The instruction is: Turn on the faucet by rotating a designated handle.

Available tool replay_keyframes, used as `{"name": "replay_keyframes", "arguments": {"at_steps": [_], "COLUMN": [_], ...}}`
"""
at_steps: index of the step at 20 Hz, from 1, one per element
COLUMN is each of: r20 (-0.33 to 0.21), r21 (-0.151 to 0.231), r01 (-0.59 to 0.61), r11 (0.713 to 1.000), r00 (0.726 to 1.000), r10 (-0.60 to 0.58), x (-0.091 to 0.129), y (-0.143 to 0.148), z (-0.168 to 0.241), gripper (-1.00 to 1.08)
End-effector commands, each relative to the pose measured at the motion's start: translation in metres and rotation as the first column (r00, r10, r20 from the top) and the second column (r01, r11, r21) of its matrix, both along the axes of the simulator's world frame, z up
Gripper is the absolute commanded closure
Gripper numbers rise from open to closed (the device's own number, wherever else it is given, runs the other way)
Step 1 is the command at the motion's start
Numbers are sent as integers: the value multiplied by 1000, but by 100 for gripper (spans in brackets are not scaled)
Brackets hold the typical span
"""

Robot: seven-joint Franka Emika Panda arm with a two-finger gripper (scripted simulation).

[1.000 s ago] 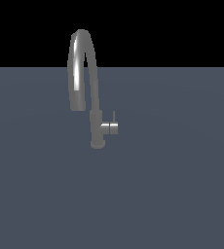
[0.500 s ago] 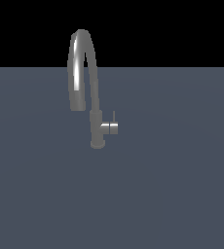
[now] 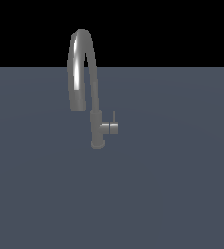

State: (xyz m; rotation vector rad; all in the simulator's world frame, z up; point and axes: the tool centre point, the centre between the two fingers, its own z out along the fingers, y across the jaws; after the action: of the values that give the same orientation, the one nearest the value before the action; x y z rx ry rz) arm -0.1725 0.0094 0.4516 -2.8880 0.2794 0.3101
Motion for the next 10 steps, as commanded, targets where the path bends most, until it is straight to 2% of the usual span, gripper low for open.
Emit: {"name": "replay_keyframes", "arguments": {"at_steps": [1,10], "r20": [-38,-190], "r21": [35,151], "r01": [39,191], "r11": [999,970], "r00": [999,968], "r10": [-38,-161], "x": [14,63], "y": [-1,-6], "z": [-6,-35], "gripper": [108,108]}}
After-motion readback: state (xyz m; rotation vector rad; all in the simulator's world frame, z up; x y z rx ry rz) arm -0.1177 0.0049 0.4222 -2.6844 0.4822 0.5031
